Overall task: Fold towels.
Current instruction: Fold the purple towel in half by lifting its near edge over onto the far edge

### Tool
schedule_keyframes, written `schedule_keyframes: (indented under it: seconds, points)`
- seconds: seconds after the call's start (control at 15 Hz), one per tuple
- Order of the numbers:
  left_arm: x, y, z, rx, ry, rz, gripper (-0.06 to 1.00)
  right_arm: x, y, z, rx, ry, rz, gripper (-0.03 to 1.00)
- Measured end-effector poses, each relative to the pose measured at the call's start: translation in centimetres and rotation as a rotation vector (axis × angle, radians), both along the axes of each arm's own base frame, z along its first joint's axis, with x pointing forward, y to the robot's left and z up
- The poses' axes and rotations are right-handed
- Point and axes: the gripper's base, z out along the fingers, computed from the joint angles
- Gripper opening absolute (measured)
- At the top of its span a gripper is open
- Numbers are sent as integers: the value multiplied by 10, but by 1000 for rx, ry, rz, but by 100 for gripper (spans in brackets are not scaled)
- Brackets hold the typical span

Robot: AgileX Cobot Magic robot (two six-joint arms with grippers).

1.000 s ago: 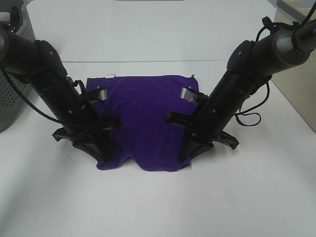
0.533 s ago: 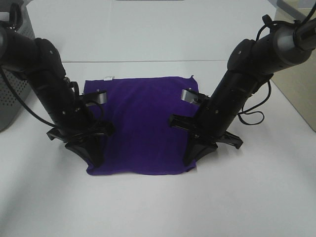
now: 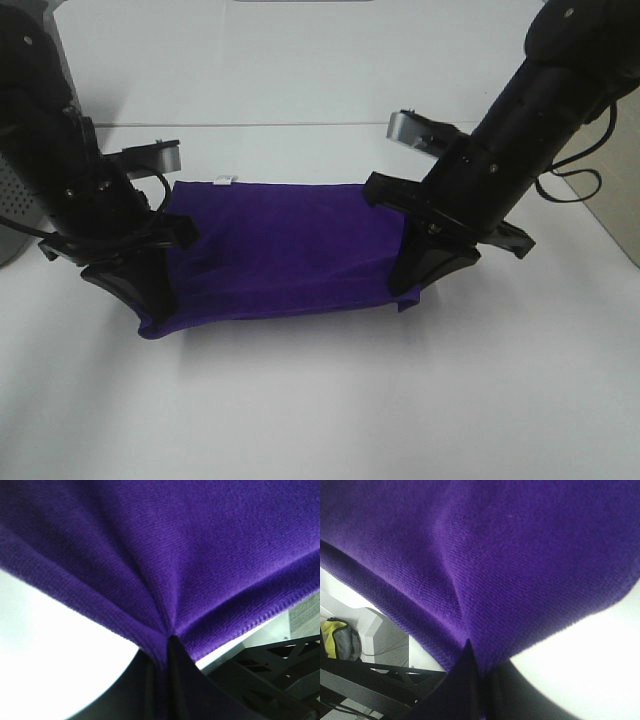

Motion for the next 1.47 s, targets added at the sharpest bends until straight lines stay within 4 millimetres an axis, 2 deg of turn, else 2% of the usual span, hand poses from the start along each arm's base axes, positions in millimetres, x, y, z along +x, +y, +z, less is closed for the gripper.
schedule_keyframes:
  seconds: [0.13, 0.27, 0.53, 0.8, 1.13, 1.4, 1.47]
  points:
    - [-2, 2, 11, 20, -15, 32, 1, -1, -1, 15, 15, -60, -9, 2]
    - [4, 3, 11, 42, -64, 43, 1, 11, 0, 17, -2, -134, -17, 2]
    - [48, -4, 14, 62, -222, 43, 1, 59, 7, 18, -59, -295, 3, 2]
    - [93, -11, 15, 106, -335, 0, 1, 105, 20, 15, -70, -374, 3, 2]
    - [129, -16, 4, 153, -428, -28, 1, 134, 22, -9, -155, -413, 38, 2]
    - [146, -18, -19, 157, -524, 2, 1, 150, 14, -32, -196, -435, 6, 2]
    - [147, -18, -19, 154, -537, 7, 1, 151, 13, -35, -194, -435, -4, 2]
